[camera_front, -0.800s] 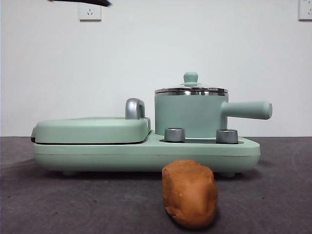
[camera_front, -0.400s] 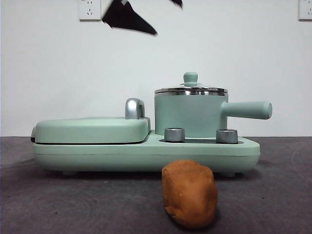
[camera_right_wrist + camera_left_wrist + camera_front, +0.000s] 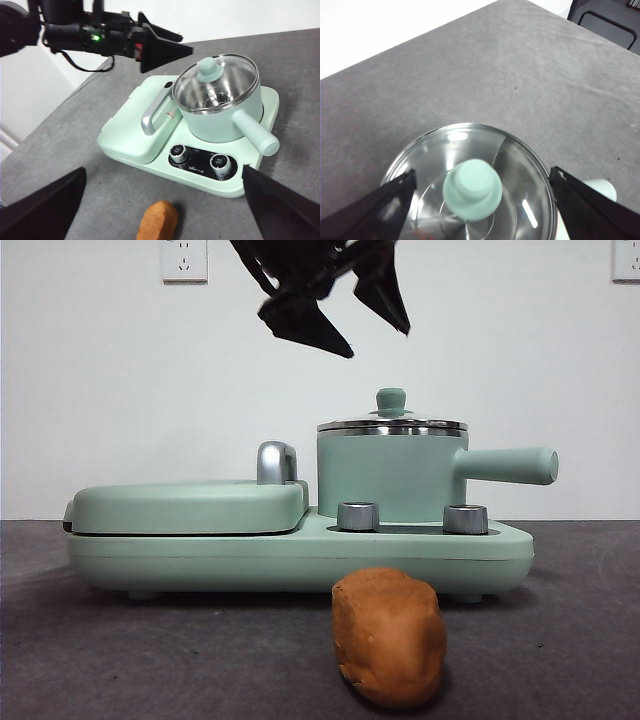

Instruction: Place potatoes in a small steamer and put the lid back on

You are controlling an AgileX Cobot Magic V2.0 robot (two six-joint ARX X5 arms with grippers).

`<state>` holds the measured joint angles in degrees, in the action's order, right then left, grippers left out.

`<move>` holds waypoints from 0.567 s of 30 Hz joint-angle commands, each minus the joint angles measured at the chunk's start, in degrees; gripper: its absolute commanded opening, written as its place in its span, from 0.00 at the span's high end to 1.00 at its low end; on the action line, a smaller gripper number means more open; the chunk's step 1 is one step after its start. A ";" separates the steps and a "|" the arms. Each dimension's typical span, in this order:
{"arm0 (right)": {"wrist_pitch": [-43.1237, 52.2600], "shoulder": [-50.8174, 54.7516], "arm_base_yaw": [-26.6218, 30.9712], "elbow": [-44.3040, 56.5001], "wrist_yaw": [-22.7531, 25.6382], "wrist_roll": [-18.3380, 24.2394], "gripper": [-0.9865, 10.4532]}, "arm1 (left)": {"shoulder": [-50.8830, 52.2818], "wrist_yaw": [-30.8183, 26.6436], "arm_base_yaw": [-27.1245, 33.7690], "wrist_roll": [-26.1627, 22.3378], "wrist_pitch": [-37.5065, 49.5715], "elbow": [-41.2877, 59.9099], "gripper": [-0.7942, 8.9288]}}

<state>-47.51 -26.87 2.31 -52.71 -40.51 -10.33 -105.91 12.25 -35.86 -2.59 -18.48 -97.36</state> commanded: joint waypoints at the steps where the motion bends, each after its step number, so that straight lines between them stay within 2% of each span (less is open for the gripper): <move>1: 0.33 -0.35 -0.04 -0.94 -0.04 0.31 0.48 | -2.49 -0.09 -0.83 -1.66 1.27 -1.75 0.47; 4: 0.33 -0.35 -0.04 -0.94 -0.04 0.31 0.48 | -3.87 -0.33 -1.22 -3.15 1.86 -1.75 0.47; 17: 0.28 -0.35 -0.04 -0.94 -0.07 0.31 0.48 | -7.41 -0.50 -1.31 -3.45 4.94 -1.75 0.47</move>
<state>-47.51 -26.87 2.31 -52.71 -40.51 -10.33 -112.14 11.88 -36.62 -5.19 -14.41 -97.36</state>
